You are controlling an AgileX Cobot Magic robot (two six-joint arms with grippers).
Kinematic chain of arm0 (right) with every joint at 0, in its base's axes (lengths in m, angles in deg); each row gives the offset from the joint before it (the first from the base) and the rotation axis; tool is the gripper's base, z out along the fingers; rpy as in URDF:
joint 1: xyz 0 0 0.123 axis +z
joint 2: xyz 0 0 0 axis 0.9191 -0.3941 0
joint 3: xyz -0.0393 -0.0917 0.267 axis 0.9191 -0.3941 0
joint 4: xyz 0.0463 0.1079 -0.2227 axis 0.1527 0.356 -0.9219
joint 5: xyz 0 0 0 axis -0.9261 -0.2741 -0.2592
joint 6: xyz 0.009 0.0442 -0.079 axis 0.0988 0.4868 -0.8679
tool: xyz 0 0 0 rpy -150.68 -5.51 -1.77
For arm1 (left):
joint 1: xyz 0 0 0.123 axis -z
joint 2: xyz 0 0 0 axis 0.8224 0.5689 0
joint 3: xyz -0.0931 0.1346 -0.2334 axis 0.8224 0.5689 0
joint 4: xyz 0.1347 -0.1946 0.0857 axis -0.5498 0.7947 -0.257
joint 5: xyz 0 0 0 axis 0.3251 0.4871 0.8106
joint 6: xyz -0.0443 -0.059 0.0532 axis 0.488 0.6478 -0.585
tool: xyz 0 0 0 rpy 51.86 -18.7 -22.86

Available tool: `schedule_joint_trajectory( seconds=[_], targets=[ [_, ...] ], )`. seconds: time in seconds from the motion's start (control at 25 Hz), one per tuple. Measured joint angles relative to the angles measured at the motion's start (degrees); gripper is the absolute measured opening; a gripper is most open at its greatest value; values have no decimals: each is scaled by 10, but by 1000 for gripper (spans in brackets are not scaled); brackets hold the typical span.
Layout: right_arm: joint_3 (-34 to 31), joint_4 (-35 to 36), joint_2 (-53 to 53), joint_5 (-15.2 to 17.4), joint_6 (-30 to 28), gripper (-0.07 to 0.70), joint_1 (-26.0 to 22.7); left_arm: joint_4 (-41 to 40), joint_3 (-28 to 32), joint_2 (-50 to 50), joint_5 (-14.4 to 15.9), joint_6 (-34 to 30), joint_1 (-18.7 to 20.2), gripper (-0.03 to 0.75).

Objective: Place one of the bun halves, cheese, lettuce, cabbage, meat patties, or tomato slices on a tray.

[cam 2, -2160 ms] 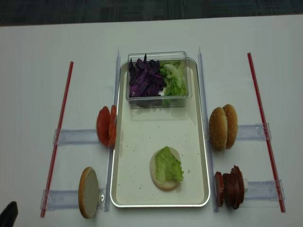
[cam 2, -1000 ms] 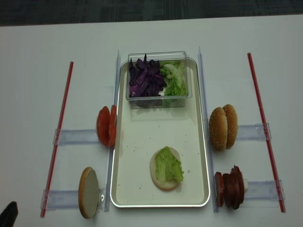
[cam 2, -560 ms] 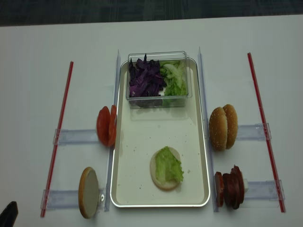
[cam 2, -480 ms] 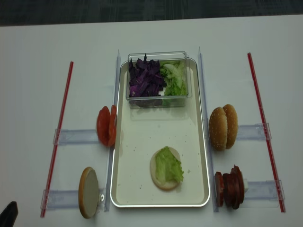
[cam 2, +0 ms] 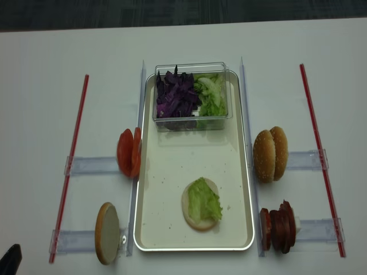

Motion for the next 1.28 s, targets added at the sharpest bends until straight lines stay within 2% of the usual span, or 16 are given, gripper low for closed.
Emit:
schedule_joint_trajectory(
  seconds=[1.28],
  targets=[
    [0,0,0,2,2,285,0,0,0,0,0,0,0,271]
  ],
)
